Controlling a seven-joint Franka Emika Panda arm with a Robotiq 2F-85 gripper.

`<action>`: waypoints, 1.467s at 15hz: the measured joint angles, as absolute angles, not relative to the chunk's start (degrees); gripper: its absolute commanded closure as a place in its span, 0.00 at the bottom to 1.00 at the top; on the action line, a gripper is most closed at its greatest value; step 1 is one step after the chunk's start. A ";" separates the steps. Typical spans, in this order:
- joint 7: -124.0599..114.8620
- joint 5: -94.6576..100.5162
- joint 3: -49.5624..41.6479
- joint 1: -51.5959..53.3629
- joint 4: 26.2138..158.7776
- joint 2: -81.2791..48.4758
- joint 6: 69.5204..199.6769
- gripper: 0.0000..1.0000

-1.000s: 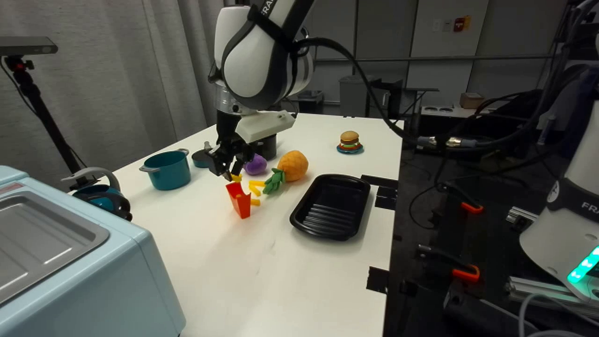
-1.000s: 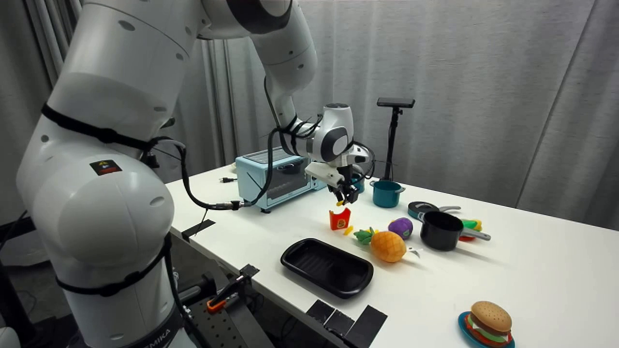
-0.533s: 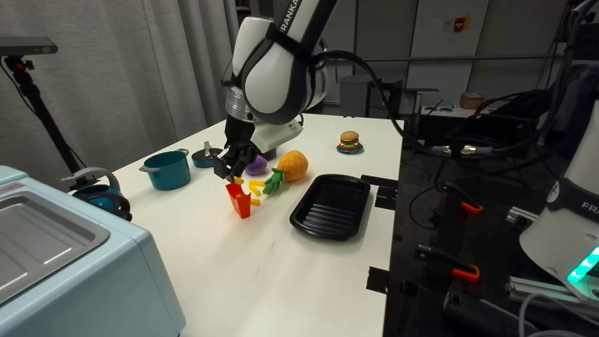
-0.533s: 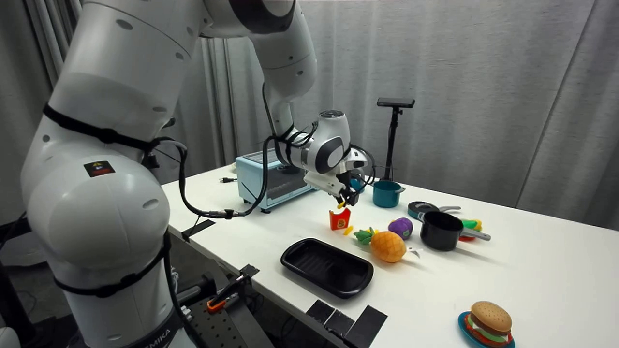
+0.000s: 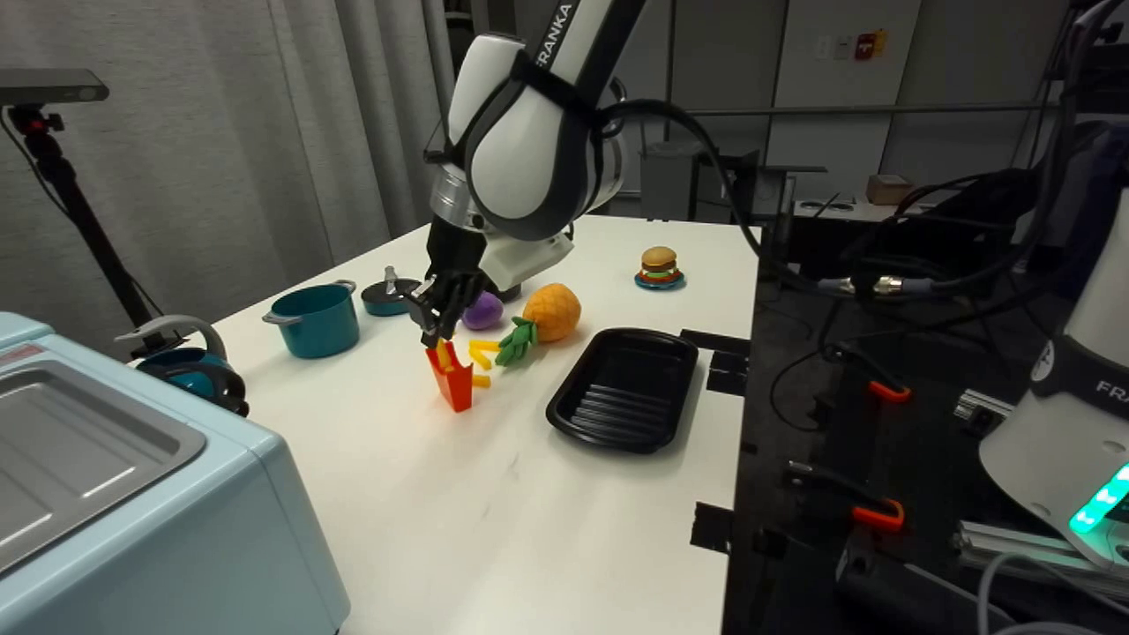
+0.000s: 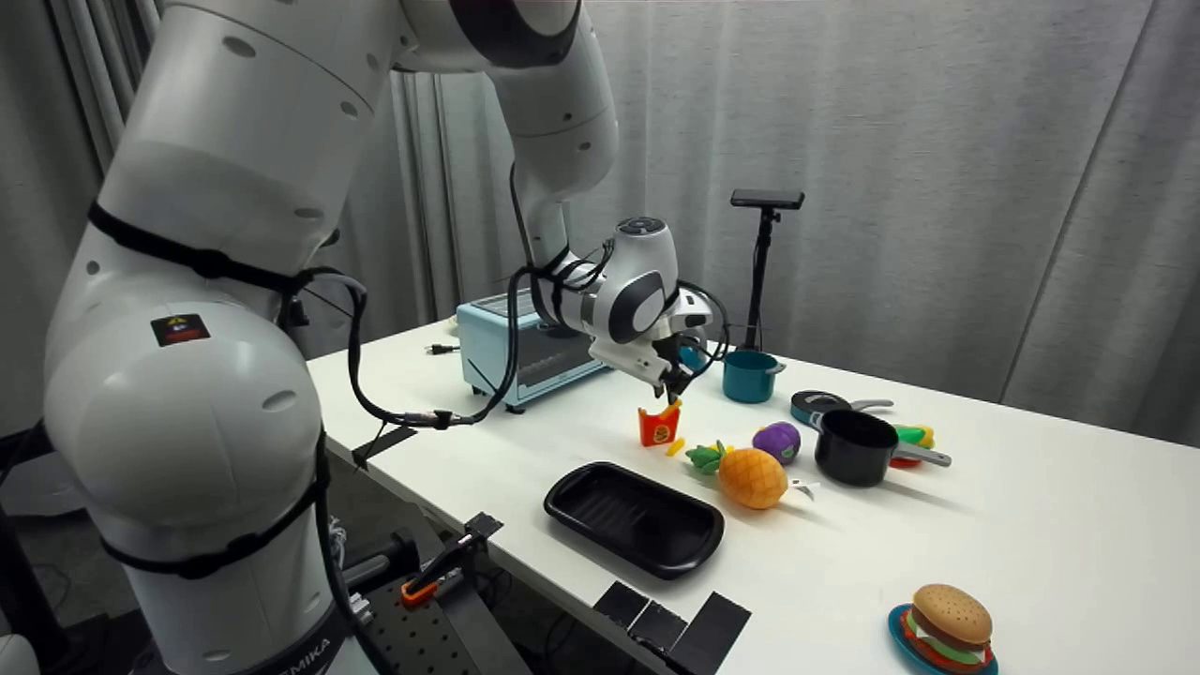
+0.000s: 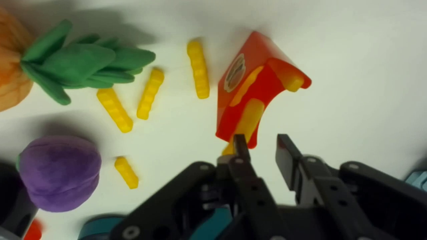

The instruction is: Pick the potato chip and put it in the bag

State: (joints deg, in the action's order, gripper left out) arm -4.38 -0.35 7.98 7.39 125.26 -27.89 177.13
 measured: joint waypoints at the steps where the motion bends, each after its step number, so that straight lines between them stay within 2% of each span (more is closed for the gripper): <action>1: -4.35 -0.35 8.08 7.24 125.29 -27.89 177.13 0.31; 5: -4.27 -0.35 8.24 6.78 125.34 -27.89 177.13 0.02; 6: -4.27 -0.35 8.25 6.69 125.34 -27.89 177.13 0.00; 13: -4.28 -0.41 8.32 6.52 125.33 -26.85 175.31 0.00; 22: -4.77 -0.48 6.69 6.53 122.50 -20.38 161.66 0.00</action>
State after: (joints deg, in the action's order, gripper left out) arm -4.77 -0.48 6.69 6.53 122.50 -20.38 161.66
